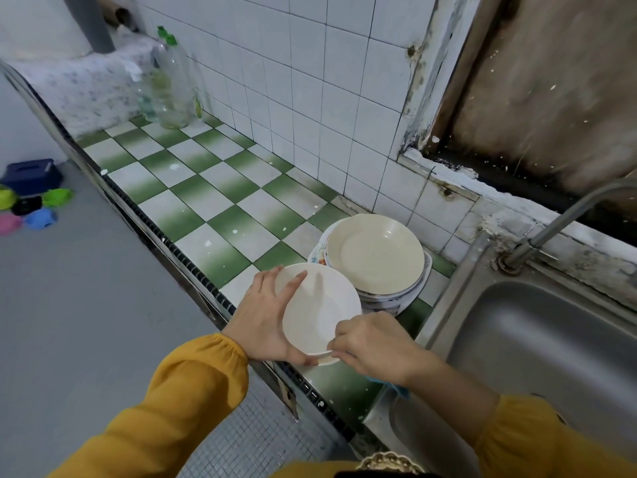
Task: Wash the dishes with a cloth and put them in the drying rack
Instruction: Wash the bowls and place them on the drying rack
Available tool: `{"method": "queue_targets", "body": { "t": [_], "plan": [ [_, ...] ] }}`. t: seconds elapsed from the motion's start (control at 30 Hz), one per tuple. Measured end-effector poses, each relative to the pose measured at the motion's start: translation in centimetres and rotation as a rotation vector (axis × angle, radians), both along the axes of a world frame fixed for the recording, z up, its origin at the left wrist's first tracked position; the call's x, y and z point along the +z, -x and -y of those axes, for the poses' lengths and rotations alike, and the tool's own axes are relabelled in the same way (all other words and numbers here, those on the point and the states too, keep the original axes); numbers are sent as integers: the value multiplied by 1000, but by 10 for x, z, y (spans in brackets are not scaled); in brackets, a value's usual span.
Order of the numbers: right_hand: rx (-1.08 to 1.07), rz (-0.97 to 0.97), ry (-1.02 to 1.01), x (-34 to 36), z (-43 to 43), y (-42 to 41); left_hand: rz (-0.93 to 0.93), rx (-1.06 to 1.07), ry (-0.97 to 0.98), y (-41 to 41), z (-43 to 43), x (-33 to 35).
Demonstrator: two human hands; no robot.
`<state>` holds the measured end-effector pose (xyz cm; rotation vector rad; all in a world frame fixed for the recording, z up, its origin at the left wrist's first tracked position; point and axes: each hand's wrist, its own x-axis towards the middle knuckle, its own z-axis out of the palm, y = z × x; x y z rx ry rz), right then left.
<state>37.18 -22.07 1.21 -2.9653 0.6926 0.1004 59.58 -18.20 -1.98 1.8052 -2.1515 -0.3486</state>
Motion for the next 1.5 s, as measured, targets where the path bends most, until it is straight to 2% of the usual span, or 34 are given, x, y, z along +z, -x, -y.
{"method": "queue_targets", "body": {
  "t": [0.07, 0.17, 0.4, 0.47, 0.67, 0.93, 1.1, 1.27, 1.5],
  "plan": [
    [19, 145, 75, -12, 0, 11, -21, -9, -45, 1, -4, 6],
    [46, 278, 81, -19, -5, 20, -7, -32, -40, 5, -10, 7],
    [53, 390, 26, -17, -7, 29, -43, -151, 191, 12, -24, -4],
    [24, 430, -35, -18, -6, 31, -123, -146, 235, 15, -29, -4],
    [-111, 490, -194, -17, 0, 33, -485, -32, 106, 21, -35, -10],
    [-237, 546, -326, -7, 1, 28, -602, -27, 214, 30, -31, -1],
    [-278, 508, -334, -5, 9, 25, -782, 94, 141, 37, -27, 5],
    [-284, 280, -212, -7, 8, 25, -992, 265, -33, 40, -20, 11],
    [-290, 224, -194, -15, 9, 24, -1131, 390, -23, 42, -12, 13]
  ]
}}
